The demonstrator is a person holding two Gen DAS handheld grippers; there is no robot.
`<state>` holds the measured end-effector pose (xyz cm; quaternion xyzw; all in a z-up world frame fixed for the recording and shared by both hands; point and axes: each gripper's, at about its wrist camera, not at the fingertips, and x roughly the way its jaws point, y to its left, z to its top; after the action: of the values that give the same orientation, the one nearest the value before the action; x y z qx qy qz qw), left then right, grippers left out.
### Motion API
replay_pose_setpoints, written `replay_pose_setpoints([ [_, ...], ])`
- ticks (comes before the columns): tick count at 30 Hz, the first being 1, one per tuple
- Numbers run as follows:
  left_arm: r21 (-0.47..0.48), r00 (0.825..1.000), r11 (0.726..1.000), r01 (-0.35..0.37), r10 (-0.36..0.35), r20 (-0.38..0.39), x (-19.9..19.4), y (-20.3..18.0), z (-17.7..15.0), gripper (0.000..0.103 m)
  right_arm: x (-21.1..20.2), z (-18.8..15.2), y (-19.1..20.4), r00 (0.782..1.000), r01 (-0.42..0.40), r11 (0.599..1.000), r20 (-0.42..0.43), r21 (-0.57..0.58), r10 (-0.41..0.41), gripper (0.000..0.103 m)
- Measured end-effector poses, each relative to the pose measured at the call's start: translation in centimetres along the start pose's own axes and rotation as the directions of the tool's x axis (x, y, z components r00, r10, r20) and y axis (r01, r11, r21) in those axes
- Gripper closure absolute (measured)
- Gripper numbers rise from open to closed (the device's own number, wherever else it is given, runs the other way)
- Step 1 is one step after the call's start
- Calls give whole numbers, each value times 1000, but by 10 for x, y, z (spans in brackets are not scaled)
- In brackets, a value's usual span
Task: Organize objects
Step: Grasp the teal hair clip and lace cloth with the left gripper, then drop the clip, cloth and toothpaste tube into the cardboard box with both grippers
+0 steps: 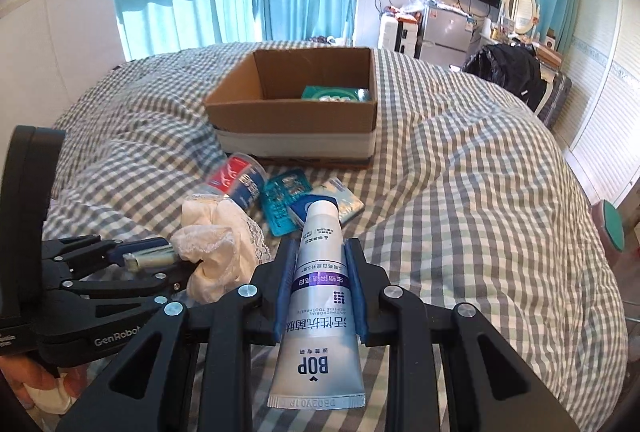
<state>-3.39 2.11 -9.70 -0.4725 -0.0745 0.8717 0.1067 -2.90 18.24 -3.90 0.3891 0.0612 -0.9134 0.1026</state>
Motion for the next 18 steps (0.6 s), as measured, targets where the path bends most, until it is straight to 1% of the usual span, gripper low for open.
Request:
replay_pose_setpoints([
  [3,9,999,1000,-13,13,33,-12,0,0,52,-11,2,6,1000,3,1000,16,-8,-3,78],
  [10,-1,996,1000,-11,11,92,-39,5,4,52,-31,3,12,999,11,1000,49,-23,-10,78],
  [16,9,988,1000,-19,18,153,-62,5,22,52,-41,13,14,997,12,999,82,-32,-10,78],
  [18,21,985,999,-29,25,172,-68,4,33,52,-45,18,12,996,9,999,93,-34,-6,78],
])
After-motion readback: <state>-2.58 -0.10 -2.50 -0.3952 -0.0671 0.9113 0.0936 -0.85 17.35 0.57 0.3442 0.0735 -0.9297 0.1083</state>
